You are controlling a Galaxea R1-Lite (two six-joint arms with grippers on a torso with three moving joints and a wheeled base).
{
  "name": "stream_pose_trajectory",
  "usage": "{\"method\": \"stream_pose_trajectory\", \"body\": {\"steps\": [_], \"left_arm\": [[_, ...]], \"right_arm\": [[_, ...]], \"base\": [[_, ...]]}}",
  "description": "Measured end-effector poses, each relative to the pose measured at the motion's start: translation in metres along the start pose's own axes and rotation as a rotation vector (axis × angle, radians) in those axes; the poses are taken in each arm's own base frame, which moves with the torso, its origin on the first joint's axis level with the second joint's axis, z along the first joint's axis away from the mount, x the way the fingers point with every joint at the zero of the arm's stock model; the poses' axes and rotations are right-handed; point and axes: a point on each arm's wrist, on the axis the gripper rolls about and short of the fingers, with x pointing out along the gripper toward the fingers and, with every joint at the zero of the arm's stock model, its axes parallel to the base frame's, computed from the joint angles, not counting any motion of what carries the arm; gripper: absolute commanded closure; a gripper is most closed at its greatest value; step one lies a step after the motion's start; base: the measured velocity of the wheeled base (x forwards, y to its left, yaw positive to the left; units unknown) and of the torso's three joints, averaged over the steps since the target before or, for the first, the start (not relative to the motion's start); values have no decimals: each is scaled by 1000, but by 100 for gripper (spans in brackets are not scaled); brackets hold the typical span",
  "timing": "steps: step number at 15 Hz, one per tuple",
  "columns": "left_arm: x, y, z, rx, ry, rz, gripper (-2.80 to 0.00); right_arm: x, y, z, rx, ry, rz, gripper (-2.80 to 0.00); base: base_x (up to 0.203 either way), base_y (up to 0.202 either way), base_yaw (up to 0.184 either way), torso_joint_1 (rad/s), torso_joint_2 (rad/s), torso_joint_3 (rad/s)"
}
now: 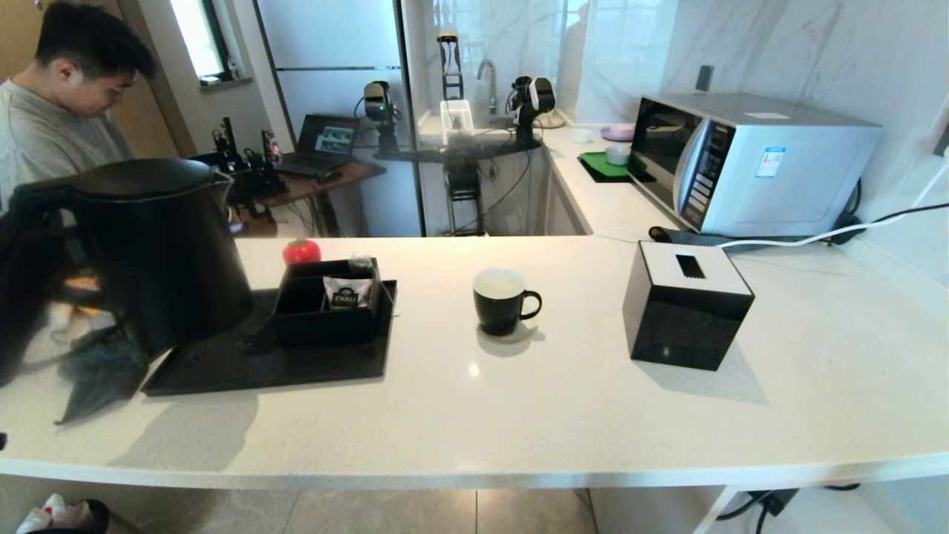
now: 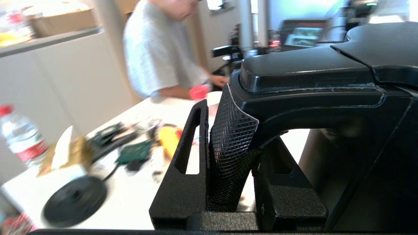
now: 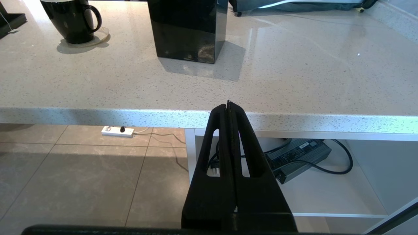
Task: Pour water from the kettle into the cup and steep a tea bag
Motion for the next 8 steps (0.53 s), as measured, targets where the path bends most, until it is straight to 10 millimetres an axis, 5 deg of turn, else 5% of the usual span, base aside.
{"method": "stream_pose_trajectory", "body": {"steps": [8], "left_arm": [[25,32,-50,15,16,136,0]], "right_arm": [[0,0,0,0,0,0,0]], "base": [[0,0,0,0,0,0]]}}
